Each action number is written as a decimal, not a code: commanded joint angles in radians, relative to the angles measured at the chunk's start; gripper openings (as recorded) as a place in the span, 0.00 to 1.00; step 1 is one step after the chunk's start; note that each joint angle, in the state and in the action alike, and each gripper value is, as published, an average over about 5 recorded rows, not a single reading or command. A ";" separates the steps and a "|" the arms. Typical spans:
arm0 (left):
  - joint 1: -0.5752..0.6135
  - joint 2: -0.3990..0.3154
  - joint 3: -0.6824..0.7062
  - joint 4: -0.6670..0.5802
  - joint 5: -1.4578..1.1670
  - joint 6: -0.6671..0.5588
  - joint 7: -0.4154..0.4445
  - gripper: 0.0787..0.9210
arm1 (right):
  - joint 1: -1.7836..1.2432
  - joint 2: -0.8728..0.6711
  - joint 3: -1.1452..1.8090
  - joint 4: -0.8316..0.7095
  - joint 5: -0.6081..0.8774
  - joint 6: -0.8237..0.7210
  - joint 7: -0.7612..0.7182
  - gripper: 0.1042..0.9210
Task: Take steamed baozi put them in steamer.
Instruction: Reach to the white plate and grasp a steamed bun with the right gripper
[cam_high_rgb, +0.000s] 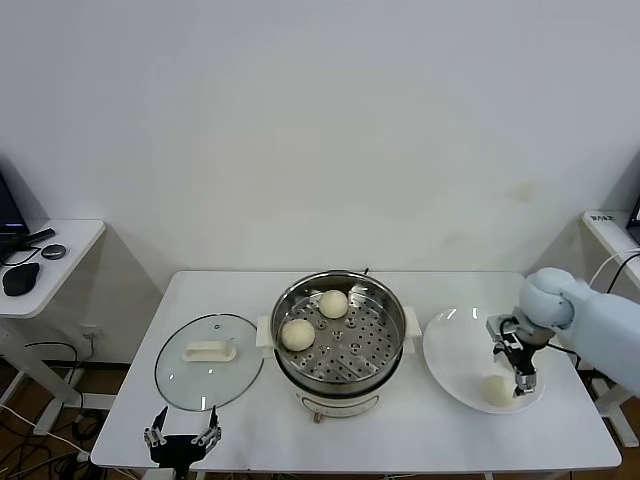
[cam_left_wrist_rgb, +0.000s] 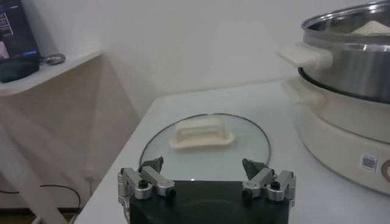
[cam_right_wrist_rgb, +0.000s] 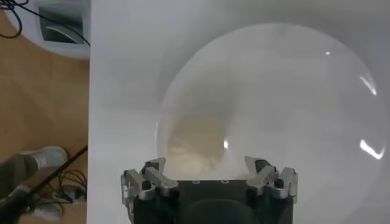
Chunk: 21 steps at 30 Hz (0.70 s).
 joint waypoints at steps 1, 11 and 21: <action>-0.007 0.002 0.000 0.020 0.006 0.002 0.002 0.88 | -0.096 0.026 0.069 -0.048 -0.038 0.013 0.006 0.88; -0.014 -0.001 0.006 0.028 0.027 0.001 0.002 0.88 | -0.121 0.066 0.097 -0.095 -0.037 0.005 0.028 0.88; -0.013 -0.003 0.009 0.029 0.031 0.001 0.002 0.88 | -0.112 0.060 0.096 -0.095 -0.032 0.003 0.002 0.86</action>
